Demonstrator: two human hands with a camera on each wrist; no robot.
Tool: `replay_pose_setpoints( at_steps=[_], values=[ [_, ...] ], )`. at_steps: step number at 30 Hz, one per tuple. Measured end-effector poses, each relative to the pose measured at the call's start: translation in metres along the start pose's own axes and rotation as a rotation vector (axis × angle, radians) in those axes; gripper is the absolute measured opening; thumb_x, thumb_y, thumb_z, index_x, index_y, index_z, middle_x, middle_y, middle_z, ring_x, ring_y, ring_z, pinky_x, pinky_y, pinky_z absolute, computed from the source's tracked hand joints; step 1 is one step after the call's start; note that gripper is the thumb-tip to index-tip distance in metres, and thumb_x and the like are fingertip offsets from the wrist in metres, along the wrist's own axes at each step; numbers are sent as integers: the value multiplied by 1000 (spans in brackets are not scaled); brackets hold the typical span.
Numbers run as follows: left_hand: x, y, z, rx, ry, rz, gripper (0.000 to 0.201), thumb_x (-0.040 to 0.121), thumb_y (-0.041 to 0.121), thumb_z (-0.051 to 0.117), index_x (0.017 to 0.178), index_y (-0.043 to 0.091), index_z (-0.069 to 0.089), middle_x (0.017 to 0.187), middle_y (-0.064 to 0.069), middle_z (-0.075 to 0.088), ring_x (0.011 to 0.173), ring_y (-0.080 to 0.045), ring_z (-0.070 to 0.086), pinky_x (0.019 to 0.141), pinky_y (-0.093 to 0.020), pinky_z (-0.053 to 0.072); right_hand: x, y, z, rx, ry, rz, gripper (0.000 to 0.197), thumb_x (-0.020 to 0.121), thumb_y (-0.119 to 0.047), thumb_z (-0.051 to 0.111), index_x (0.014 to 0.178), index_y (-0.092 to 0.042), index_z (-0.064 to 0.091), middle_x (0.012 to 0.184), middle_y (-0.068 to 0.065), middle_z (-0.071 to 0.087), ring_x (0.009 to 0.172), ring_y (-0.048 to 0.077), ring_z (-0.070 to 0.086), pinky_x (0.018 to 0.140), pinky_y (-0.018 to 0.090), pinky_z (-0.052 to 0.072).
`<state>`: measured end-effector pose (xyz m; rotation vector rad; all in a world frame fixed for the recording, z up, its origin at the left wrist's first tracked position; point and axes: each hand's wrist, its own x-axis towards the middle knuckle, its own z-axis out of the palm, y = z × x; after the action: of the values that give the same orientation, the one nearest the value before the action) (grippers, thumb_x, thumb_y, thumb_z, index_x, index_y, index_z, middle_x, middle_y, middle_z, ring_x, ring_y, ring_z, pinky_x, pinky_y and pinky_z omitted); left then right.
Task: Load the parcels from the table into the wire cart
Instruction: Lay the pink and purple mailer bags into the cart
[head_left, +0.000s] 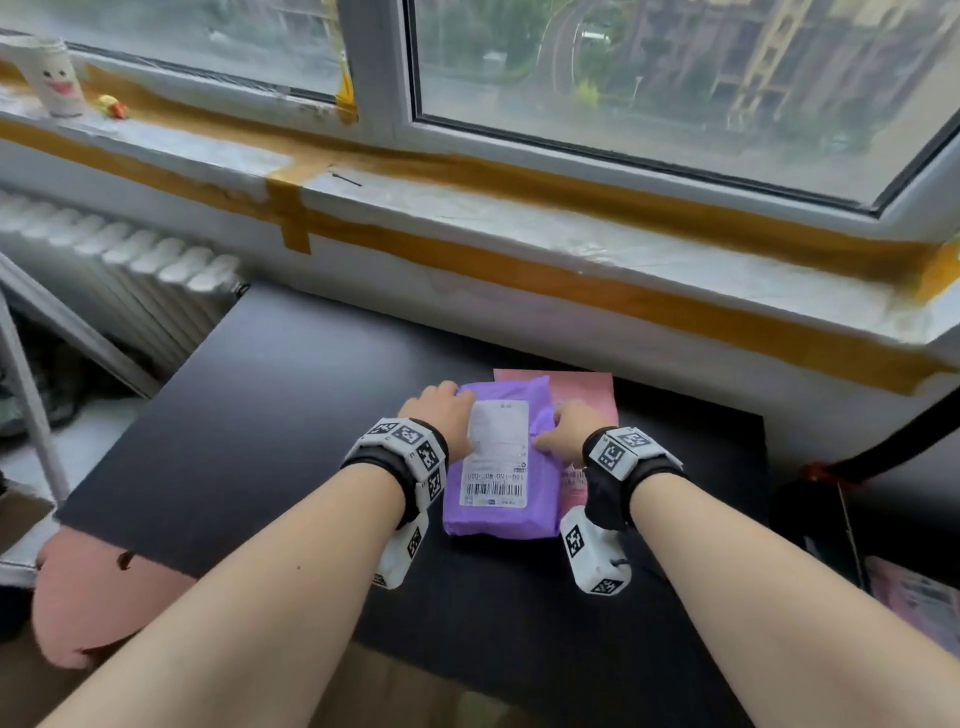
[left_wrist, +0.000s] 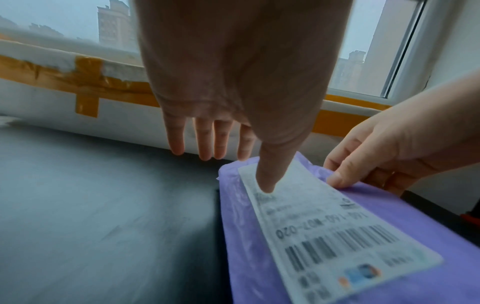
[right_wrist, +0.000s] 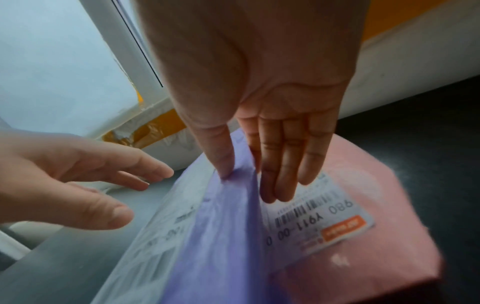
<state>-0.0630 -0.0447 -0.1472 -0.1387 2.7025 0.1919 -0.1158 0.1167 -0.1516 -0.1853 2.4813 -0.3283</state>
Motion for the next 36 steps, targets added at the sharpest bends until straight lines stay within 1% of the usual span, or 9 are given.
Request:
replay_pose_setpoints(
  at_steps=[6, 9, 15, 19, 21, 26, 29, 33, 36],
  values=[
    [27, -7, -15, -26, 0, 96, 102, 76, 25, 74, 152, 23, 7, 152, -3, 22, 138, -24, 26, 105, -40, 39, 13, -16, -16, 63, -22, -66, 14, 84, -7, 56, 78, -18, 62, 88, 3, 62, 85, 24, 59, 68, 24, 45],
    [37, -9, -36, 25, -43, 182, 111, 70, 23, 80, 153, 24, 6, 156, 0, 15, 143, -22, 19, 110, -40, 34, 7, -29, -33, 86, 24, -141, 26, 83, -9, 60, 63, -23, 52, 85, 2, 58, 83, 19, 52, 64, 21, 38],
    [38, -12, -63, -13, -19, 261, 82, 64, 20, 81, 134, 27, 40, 123, -1, 50, 115, -21, 47, 92, -36, 46, -3, -49, -51, 155, 58, -185, 34, 78, -4, 63, 57, -29, 54, 70, -7, 57, 79, 16, 53, 69, 21, 38],
    [31, -17, -70, -3, -100, 234, 24, 78, 23, 71, 101, 20, 66, 93, -3, 65, 86, -21, 61, 70, -26, 45, -9, -60, -57, 189, 91, -169, 29, 76, -1, 60, 66, -27, 62, 82, -1, 64, 81, 16, 58, 73, 25, 48],
    [28, -20, -73, -36, -84, 202, 12, 85, 23, 65, 94, 19, 70, 88, -4, 67, 85, -23, 63, 69, -25, 44, -11, -64, -60, 217, 138, -153, 29, 79, -1, 57, 70, -28, 63, 87, -2, 66, 87, 17, 61, 78, 26, 50],
    [25, -41, -84, -237, 0, 97, 15, 90, 21, 55, 89, 16, 70, 87, -6, 66, 86, -26, 63, 73, -26, 44, -15, -63, -71, 299, 290, 28, 35, 91, -7, 47, 124, -18, 56, 129, 4, 58, 119, 23, 54, 97, 30, 43],
    [23, -56, -95, -461, 99, -4, 18, 92, 21, 52, 93, 16, 69, 89, -7, 65, 89, -27, 62, 74, -26, 43, -19, -59, -74, 314, 301, 150, 44, 94, -13, 46, 139, -13, 44, 143, 8, 47, 130, 26, 45, 103, 30, 37],
    [19, -66, -106, -781, 186, -39, 23, 93, 22, 54, 104, 8, 69, 100, -13, 66, 97, -30, 62, 80, -30, 43, -24, -63, -67, 427, 337, 186, 48, 96, -39, 45, 129, -5, 51, 128, 16, 59, 105, 28, 59, 95, 36, 46],
    [9, -63, -108, -984, 183, 27, 24, 93, 15, 57, 110, 1, 67, 95, -10, 61, 89, -22, 56, 76, -26, 39, -34, -75, -60, 763, 272, 115, 43, 98, -44, 41, 110, -4, 54, 99, 15, 65, 75, 29, 64, 71, 33, 52]
  ],
)
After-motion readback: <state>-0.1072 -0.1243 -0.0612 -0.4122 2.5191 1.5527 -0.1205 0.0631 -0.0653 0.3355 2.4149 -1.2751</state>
